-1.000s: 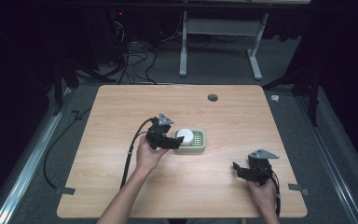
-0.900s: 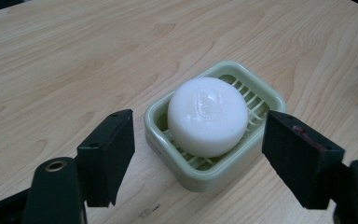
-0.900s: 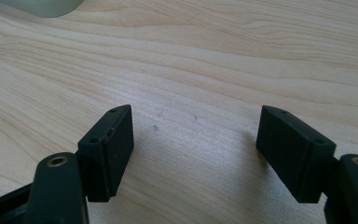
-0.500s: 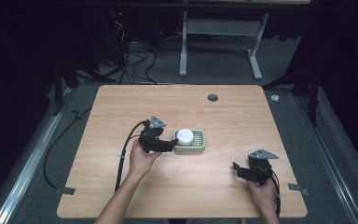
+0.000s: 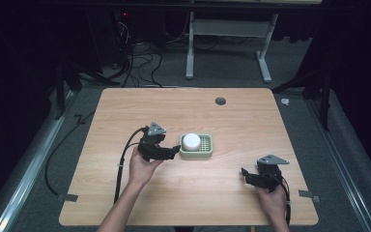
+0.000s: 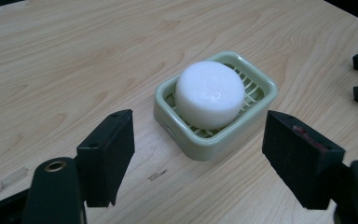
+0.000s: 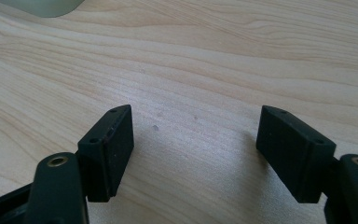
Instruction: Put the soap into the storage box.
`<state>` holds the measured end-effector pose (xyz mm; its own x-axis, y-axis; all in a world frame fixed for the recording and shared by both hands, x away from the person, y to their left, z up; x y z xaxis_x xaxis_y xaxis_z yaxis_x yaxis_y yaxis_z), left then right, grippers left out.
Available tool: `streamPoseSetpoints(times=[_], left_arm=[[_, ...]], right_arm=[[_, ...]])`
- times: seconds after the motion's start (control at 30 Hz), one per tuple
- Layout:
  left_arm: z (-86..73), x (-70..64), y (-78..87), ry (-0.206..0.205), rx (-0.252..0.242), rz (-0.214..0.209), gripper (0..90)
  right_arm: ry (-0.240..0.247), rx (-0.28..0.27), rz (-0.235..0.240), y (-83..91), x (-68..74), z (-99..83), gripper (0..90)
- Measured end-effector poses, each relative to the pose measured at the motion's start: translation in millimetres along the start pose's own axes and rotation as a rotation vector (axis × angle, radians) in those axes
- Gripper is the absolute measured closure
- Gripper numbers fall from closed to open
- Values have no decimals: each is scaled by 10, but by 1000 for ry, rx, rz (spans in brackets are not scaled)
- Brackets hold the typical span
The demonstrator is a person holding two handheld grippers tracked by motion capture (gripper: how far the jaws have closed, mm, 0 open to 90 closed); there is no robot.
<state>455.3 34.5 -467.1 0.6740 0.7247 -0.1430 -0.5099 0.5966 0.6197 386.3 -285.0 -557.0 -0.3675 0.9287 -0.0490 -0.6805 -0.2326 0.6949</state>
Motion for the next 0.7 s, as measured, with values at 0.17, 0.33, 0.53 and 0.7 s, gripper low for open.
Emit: streamPoseSetpoints(times=[0.17,0.33,0.53,0.7], left_arm=[[-31,20,63,5,-6,3,255],[-68,46,114,10,-9,8,254],[-126,78,192,20,-16,16,254],[-180,98,248,22,-9,20,253]], right_arm=[[1,0,1,0,1,0,282],[1,0,1,0,1,0,283],[1,0,1,0,1,0,282],[3,-1,1,0,1,1,282]])
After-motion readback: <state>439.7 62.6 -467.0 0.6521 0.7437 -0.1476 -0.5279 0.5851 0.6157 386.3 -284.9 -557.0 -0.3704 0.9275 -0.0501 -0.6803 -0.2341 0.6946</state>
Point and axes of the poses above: each handheld gripper's, and its own axes: y roughly backward along the jaws, z roughly out of its top, x roughly to its left, the point moved 8 cm from there along -y, roughly forward along the jaws, and after that the axes turned 3 degrees about y, right-handed, at the moved point
